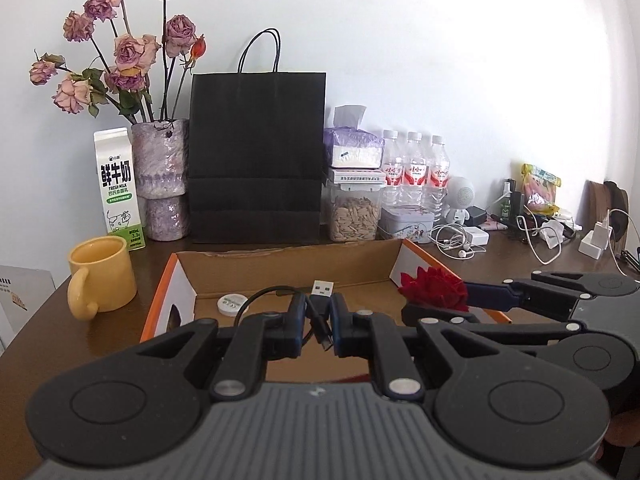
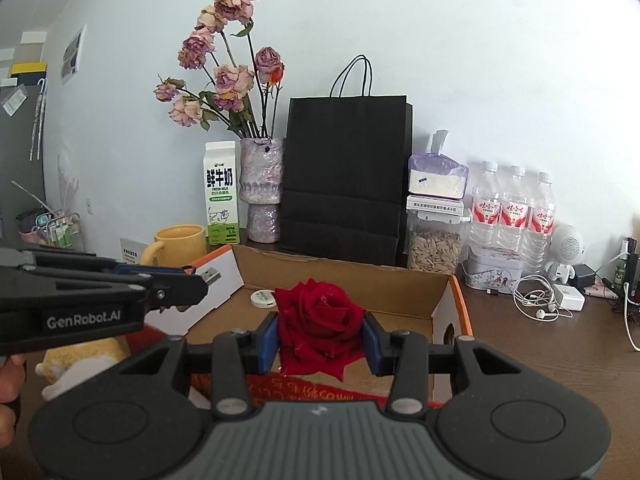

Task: Organize objects
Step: 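Carry the rose with the right tool while the left tool carries the cable over the box, then open the left tool to drop the cable into the box while the right tool releases the rose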

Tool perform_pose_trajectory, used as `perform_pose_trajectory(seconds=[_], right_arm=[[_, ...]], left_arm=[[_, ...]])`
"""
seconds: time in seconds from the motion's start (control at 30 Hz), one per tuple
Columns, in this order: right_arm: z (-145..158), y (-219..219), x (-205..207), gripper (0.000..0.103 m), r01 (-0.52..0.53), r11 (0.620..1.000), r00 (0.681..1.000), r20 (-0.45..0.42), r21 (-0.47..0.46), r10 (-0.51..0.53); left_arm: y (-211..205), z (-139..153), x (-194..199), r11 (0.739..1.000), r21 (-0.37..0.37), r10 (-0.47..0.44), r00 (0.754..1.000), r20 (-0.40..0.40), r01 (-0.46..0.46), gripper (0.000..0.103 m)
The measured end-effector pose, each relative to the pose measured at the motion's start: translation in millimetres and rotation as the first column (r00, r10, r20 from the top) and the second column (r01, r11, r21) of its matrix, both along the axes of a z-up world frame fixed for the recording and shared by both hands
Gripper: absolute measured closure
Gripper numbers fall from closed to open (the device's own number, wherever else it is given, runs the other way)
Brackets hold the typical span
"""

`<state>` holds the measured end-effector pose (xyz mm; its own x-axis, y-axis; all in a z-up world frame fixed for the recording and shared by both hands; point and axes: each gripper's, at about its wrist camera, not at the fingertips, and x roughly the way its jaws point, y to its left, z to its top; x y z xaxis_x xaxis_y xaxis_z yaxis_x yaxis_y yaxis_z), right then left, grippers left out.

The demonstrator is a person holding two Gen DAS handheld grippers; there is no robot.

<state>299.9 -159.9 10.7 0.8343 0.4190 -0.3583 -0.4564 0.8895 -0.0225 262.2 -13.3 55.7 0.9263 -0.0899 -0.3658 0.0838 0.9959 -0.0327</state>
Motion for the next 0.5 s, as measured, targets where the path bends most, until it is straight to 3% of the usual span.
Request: perform_pose_trajectory(seconds=[0.4,0.43,0.5], right_arm=[[-17.6,17.0,60.8,0.062,0.023,1.0,0.998,-0.056,-0.017,-0.024],[-20.0,17.3,61.8,0.059,0.022,1.0,0.998,-0.061,-0.02,-0.023],[-24.4,17.1,62.9,0.043,0.027,0.999,0.997,-0.073,-0.029,-0.029]], left_arm=[[13.6,-11.5,56.4,0.999,-0.028,0.037,0.999,-0.026,-0.037,0.089],[15.4,-12.9,57.8,0.999,-0.031,0.042,0.999,-0.031,-0.043,0.089],[17.9,-14.8,60.2,0.997,-0.033,0.061,0.997,-0.044,-0.063,0.076]])
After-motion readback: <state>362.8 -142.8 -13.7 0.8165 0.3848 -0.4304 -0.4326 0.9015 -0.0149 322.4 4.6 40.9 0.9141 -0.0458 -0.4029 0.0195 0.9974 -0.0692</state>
